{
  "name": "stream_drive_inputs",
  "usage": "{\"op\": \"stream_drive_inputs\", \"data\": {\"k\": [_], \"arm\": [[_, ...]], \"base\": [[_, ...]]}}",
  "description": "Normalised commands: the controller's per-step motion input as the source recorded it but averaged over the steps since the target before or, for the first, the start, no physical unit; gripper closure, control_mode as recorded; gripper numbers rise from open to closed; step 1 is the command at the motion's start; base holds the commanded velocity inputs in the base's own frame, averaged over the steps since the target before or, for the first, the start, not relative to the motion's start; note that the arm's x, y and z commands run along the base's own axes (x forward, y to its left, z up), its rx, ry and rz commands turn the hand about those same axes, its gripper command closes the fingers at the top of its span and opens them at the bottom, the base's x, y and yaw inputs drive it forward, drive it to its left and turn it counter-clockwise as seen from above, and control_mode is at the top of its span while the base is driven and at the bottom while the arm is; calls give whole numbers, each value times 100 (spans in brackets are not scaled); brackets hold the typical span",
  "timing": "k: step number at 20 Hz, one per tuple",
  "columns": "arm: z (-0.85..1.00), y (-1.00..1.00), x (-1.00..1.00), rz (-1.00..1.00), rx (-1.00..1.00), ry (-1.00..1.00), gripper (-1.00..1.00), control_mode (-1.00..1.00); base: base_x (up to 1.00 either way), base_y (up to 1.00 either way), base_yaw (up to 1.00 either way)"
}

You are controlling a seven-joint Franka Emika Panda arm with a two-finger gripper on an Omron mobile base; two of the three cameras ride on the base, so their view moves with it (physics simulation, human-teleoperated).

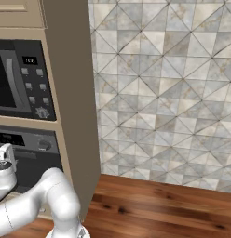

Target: Take the fish from the oven and place it on the plate on the counter.

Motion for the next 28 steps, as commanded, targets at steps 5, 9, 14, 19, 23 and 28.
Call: {"op": "stream_drive_inputs", "data": {"k": [5,9,14,19,23,28], "arm": [[-6,2,41,5,0,0,-100,-100],[-6,1,74,4,0,0,-100,-100],[-3,10,63,19,3,-11,-100,-100],[-1,9,46,18,1,-7,100,-100],[0,3,0,2,0,0,100,-100],[-9,1,-16,1,0,0,100,-100]], "base": [[0,0,0],[0,0,0],[0,0,0],[0,0,0],[0,0,0],[0,0,0]]}}
